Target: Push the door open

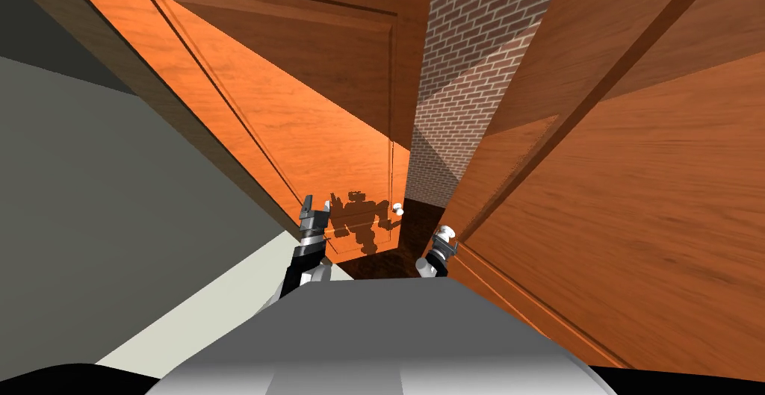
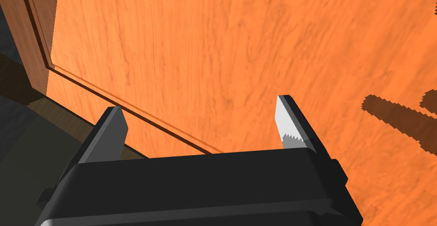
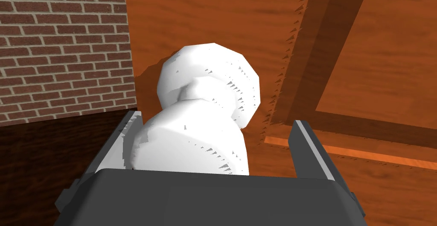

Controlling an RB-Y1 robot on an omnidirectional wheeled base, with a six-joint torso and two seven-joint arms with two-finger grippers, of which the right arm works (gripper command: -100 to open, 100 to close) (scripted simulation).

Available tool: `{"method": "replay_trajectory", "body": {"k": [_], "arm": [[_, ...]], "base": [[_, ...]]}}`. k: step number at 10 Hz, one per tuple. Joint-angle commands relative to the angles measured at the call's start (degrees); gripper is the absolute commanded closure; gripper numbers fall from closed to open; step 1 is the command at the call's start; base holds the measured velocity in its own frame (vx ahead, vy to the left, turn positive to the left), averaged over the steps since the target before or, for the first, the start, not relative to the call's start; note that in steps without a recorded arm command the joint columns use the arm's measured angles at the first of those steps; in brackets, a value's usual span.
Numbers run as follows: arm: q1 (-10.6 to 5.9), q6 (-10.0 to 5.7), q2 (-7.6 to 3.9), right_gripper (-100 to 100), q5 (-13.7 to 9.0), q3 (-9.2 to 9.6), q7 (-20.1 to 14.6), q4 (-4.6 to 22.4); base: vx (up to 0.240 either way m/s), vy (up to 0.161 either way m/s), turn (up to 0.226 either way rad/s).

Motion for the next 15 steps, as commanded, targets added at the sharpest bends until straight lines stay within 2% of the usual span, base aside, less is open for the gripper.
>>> {"method": "replay_trajectory", "body": {"k": [1,3,4,5,6,8,9,12,13,15], "arm": [[0.95,-1.23,-1.17,100,-0.3,-2.05,-0.4,0.5],[0.95,-1.23,-1.17,100,-0.3,-2.05,-0.4,0.5],[0.8,-1.2,-1.57,100,-0.3,-3.09,-0.5,0.8],[0.8,-1.2,-1.57,100,-0.3,-3.09,-0.5,0.8],[0.8,-1.2,-1.57,100,-0.3,-3.09,-0.5,-0.8],[0.8,-1.2,-1.57,100,-0.3,-3.09,-0.5,0.8],[0.64,-1.17,-1.96,100,-0.3,-4.25,-0.6,1.1],[0.64,-1.17,-1.96,100,-0.3,-4.25,-0.6,1.1],[0.48,-1.13,-2.35,100,-0.2,-5.41,-0.8,1.4],[0.48,-1.13,-2.35,100,-0.2,-5.41,-0.8,1.4]], "base": [[-0.005,-0.012,0.089],[-0.018,-0.004,0.022],[-0.016,-0.008,0.081],[-0.014,0.0,0.086],[-0.019,-0.006,-0.025],[0.011,-0.011,-0.013],[0.007,-0.016,0.103],[-0.004,0.004,0.02],[-0.007,0.001,0.083],[-0.013,-0.009,0.03]]}}
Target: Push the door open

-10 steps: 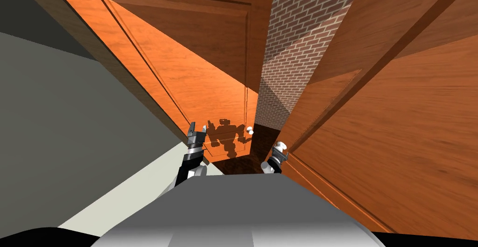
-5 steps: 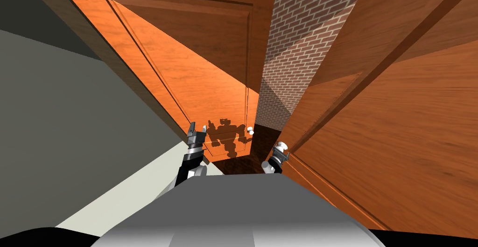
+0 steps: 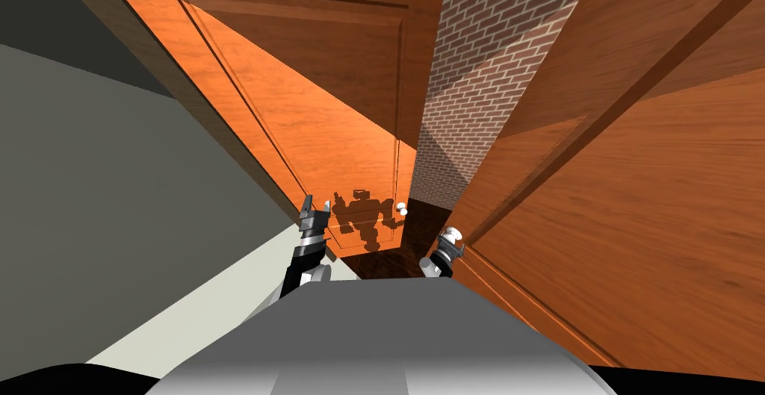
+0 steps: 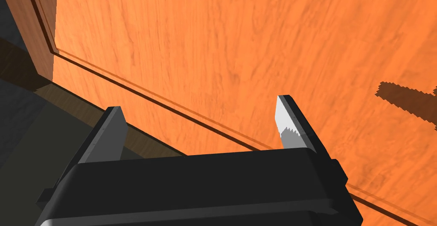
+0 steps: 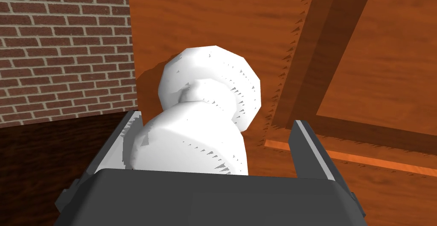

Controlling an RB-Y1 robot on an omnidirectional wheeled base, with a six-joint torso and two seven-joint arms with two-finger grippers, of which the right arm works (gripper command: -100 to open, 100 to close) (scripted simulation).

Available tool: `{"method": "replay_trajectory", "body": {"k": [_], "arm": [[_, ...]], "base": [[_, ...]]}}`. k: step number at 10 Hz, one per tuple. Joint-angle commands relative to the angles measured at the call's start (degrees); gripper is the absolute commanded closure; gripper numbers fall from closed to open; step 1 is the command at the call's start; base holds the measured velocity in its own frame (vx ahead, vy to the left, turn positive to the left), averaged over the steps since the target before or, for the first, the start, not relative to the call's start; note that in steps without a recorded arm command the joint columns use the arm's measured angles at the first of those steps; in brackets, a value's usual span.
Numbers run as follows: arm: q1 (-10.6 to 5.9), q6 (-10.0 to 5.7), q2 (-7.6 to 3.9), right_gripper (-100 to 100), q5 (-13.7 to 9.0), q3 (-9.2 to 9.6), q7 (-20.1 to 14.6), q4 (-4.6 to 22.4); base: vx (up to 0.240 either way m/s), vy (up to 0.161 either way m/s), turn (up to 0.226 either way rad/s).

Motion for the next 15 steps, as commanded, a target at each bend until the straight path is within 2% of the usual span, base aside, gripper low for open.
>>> {"method": "replay_trajectory", "body": {"k": [1,4,5,14,15], "arm": [[0.47,-1.07,-1.9,100,-0.6,-2.7,-0.6,1.7],[0.47,-1.07,-1.9,100,-0.6,-2.7,-0.6,1.7],[0.28,-1.03,-2.26,100,-0.6,-3.98,-0.8,2.1],[0.28,-1.03,-2.26,100,-0.6,-3.98,-0.8,2.1],[-2.16,-2.07,-1.99,100,-2.0,-4.49,-0.2,2.8]], "base": [[0.002,-0.006,0.059],[0.011,-0.007,0.017],[0.008,0.004,0.068],[-0.002,-0.001,0.007],[0.063,-0.048,0.288]]}}
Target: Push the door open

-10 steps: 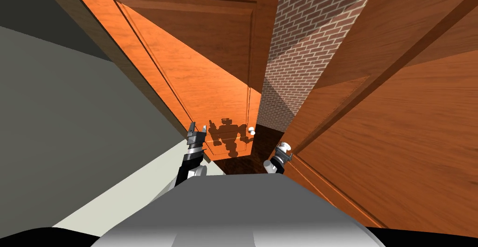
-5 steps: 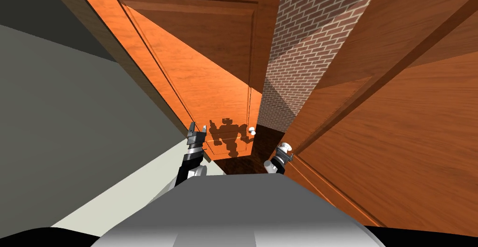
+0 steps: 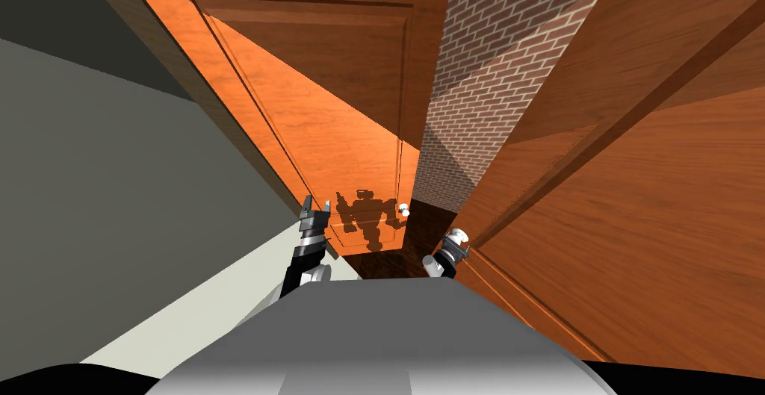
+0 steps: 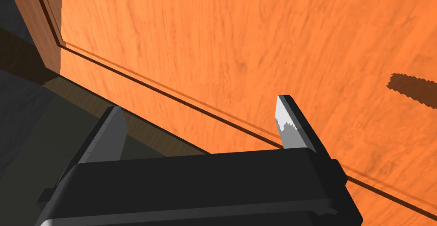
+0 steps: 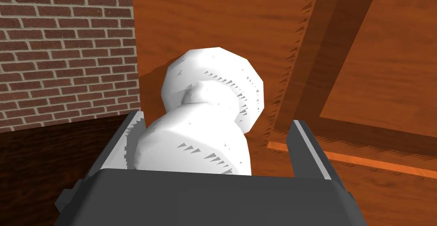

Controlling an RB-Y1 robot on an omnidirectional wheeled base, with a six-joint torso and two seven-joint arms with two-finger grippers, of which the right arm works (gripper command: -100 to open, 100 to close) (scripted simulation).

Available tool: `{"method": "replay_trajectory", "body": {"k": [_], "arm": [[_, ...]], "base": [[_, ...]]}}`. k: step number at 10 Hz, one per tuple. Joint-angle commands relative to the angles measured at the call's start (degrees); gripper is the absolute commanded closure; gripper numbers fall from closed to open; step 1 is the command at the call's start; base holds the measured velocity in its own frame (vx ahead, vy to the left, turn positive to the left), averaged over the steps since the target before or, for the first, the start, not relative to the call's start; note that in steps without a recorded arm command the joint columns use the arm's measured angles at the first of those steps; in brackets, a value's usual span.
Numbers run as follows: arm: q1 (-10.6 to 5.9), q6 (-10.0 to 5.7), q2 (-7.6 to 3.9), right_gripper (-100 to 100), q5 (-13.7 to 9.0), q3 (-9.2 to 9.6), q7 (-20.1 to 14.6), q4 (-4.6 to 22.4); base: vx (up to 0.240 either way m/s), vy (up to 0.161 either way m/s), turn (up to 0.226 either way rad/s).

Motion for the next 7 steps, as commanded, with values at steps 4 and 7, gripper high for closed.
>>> {"method": "replay_trajectory", "body": {"k": [4,7], "arm": [[-0.31,-3.66,-1.09,100,-3.1,-2.97,0.8,0.4],[-0.6,-5.36,-1.18,100,-4.7,-4.41,1.3,0.8]], "base": [[0.068,-0.086,0.135],[0.038,-0.056,0.1]]}}
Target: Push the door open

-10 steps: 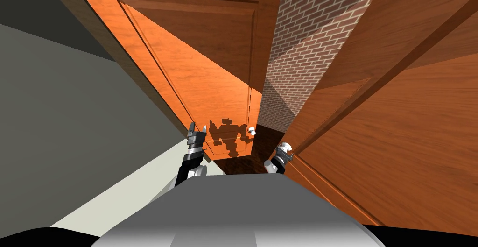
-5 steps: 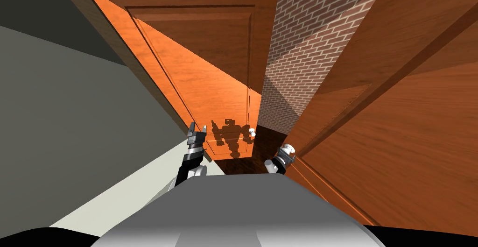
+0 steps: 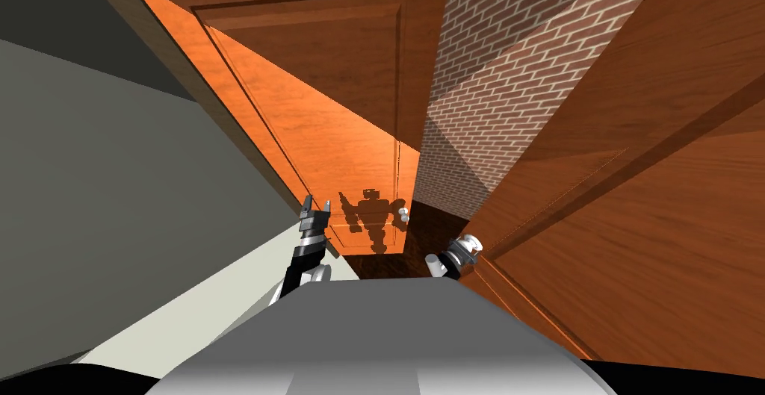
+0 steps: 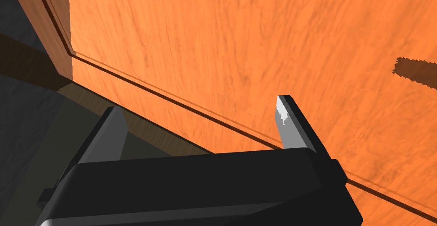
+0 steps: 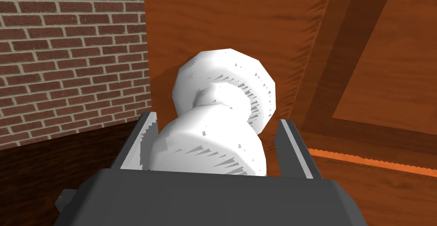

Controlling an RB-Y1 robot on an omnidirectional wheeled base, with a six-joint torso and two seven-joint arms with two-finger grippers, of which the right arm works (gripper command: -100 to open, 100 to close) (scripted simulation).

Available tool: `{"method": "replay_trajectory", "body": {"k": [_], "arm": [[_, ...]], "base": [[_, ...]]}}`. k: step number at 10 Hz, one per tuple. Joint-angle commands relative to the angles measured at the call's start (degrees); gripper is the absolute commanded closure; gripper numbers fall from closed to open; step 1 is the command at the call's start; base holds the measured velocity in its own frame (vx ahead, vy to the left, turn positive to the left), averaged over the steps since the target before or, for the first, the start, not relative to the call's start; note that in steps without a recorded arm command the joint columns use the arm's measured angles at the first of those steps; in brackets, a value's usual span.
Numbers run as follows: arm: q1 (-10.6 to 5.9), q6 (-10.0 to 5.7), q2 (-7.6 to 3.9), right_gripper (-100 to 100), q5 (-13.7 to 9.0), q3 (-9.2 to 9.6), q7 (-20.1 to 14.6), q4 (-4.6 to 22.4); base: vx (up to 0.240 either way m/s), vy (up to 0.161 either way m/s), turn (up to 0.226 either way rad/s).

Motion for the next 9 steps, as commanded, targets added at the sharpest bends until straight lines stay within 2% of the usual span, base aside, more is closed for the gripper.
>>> {"method": "replay_trajectory", "body": {"k": [1,4,7,8,9], "arm": [[-0.29,-1.65,-1.03,100,-0.6,-1.02,-0.7,1.2],[-0.76,-4.35,-0.88,100,-3.2,-3.32,0.0,1.9],[-0.76,-4.35,-0.88,100,-3.2,-3.32,0.0,1.9],[-0.92,-5.26,-0.75,100,-4.1,-4.09,0.3,2.1],[-0.92,-5.26,-0.75,100,-4.1,-4.09,0.3,2.1]], "base": [[0.042,-0.052,0.058],[0.038,-0.077,0.145],[0.023,-0.043,0.008],[0.02,-0.035,0.107],[0.022,-0.041,0.052]]}}
